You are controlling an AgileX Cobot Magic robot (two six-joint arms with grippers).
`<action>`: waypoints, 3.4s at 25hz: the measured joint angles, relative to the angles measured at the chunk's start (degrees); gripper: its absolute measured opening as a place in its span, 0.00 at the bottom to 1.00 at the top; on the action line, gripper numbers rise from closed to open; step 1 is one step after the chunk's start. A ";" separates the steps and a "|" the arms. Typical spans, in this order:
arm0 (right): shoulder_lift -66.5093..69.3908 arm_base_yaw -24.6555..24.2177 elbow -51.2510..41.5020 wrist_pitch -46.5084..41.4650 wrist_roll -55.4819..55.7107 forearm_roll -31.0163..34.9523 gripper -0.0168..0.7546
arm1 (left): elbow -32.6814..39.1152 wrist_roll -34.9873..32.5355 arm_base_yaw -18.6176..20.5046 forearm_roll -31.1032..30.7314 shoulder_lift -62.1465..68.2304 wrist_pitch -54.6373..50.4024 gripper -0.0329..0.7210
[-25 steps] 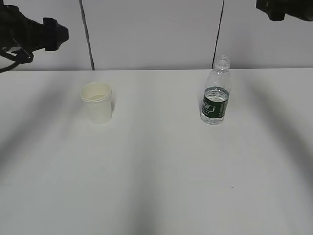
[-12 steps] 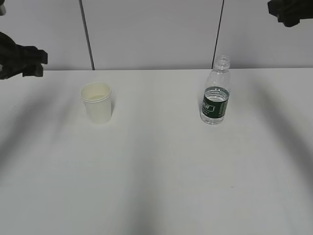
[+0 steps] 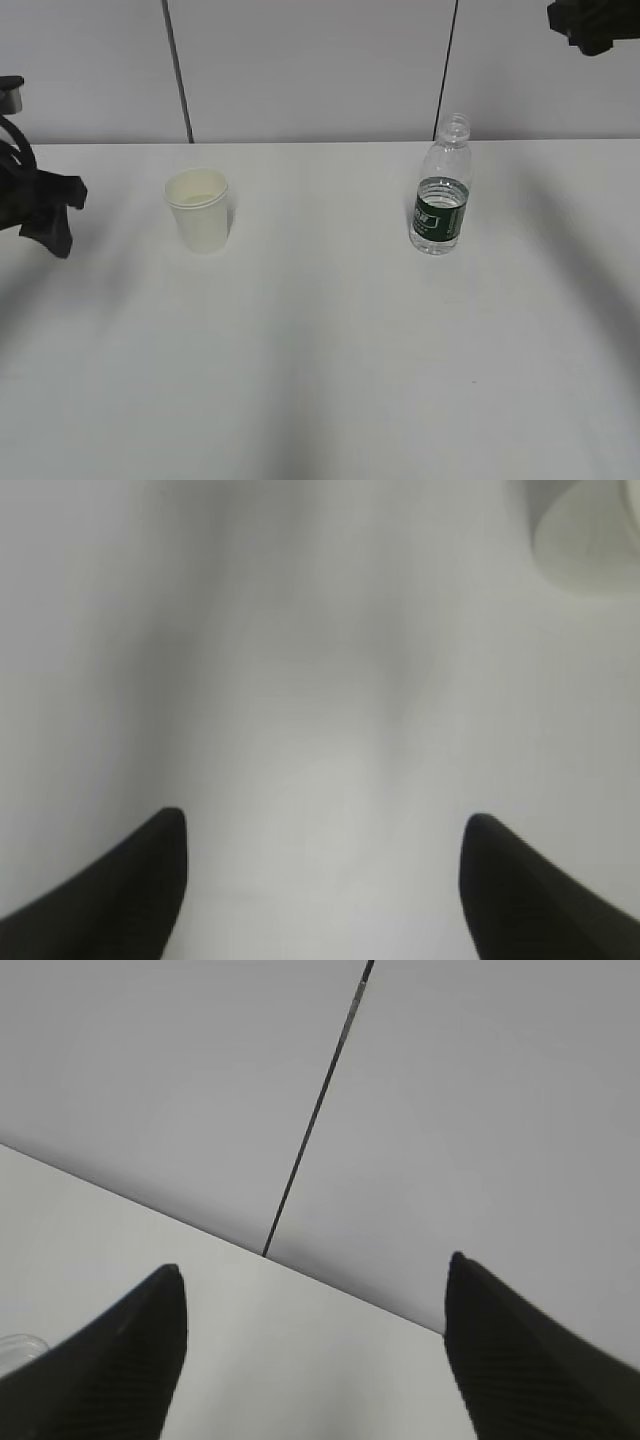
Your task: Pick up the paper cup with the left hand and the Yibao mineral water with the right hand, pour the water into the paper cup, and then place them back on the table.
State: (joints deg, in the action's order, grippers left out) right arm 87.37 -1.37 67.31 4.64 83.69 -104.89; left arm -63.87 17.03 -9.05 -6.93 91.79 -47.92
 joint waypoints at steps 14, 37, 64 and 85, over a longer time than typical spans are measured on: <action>0.00 0.00 0.00 0.00 0.85 0.00 0.78 | -0.06 -8.38 0.00 4.27 -1.06 -20.67 0.68; 0.00 0.00 0.00 -0.34 5.98 -0.10 0.78 | 17.86 -8.81 0.00 4.62 -41.53 -22.86 0.53; -0.12 0.00 0.00 -0.47 6.46 -0.10 0.78 | 33.08 -10.85 0.00 4.54 -92.63 -16.99 0.53; -0.12 0.00 0.00 -0.47 8.70 -0.10 0.78 | 33.89 -10.94 0.00 5.23 -92.63 -15.67 0.53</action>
State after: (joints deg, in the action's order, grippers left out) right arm 87.25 -1.37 67.31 4.17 92.39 -104.99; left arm -29.97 6.09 -9.05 -1.70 -0.84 -63.59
